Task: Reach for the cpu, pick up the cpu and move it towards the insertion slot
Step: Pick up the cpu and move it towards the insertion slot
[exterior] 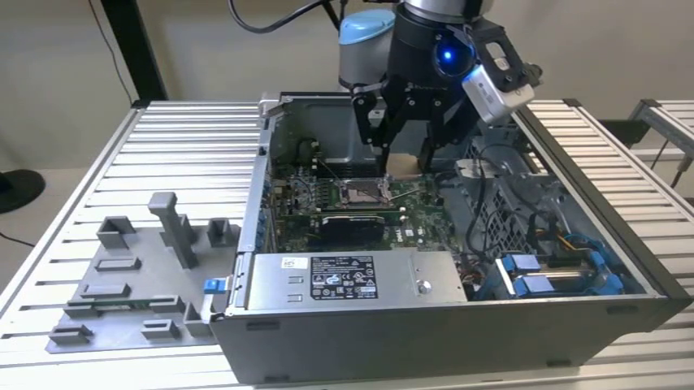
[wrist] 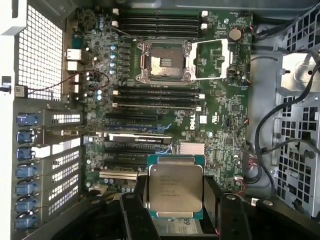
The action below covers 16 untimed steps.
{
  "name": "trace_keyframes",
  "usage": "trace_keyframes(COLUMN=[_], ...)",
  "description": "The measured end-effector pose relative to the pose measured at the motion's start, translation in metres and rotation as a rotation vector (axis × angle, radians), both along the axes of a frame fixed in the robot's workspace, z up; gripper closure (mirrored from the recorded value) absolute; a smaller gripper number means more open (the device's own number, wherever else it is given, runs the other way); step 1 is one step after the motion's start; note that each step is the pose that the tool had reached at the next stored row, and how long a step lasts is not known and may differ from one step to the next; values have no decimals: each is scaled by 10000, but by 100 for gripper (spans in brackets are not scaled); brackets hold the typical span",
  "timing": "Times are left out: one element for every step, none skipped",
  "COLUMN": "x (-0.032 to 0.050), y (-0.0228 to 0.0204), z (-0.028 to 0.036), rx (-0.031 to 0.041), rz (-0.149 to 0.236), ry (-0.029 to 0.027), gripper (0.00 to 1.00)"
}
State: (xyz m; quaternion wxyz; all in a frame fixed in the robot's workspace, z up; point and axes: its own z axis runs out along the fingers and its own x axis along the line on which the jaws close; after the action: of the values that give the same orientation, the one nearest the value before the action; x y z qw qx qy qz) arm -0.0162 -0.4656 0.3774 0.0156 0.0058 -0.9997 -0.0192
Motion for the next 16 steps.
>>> trace_keyframes(x=[0,0,0,0,0,0,0,0,0,0,0,0,0,0,0,0], y=[9,26,46,71,98,127,166,205,247,292,339,381,430,475,520,566], z=[0,-1,-1,-3,-4,-5,-6,-8,-10,-11,-14,-16,-18,-20,-23,-25], rx=[0,0,-1,-1,-2,-4,-8,-12,-17,-23,-25,-28,-32,-35,-36,-39], rz=[-1,0,0,-1,-1,-1,0,0,-1,-1,0,0,0,0,0,0], ry=[0,0,0,0,0,0,1,0,0,0,0,0,0,0,0,0], gripper=[100,100,100,100,100,100,100,100,100,100,100,100,100,100,100,100])
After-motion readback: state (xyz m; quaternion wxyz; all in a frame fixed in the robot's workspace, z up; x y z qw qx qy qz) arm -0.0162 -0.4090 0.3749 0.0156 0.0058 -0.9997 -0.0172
